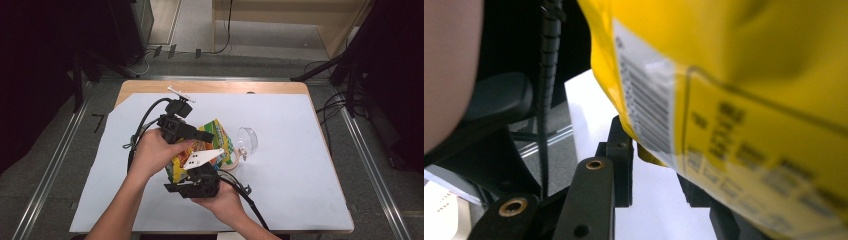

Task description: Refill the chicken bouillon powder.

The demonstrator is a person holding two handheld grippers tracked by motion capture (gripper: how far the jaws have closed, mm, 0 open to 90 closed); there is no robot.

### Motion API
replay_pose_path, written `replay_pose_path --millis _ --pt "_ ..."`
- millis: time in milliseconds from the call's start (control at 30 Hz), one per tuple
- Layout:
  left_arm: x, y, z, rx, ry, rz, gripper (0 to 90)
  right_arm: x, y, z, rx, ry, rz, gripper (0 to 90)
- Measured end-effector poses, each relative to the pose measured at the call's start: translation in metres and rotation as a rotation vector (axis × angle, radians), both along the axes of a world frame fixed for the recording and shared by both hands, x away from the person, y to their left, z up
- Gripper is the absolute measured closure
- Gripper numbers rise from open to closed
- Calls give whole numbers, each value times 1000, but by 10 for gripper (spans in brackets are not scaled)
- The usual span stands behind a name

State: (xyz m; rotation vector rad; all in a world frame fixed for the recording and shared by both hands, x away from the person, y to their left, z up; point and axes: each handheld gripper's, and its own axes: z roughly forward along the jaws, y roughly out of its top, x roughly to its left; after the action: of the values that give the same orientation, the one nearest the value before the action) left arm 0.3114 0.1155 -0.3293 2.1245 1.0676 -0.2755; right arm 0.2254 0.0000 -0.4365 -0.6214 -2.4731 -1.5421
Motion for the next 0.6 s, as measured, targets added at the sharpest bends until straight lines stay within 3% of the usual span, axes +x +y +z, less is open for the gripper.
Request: replay_pose_path --millis 600 --pt "-4 -4 3 15 -13 3 750 1 2 -1 7 0 -6 714"
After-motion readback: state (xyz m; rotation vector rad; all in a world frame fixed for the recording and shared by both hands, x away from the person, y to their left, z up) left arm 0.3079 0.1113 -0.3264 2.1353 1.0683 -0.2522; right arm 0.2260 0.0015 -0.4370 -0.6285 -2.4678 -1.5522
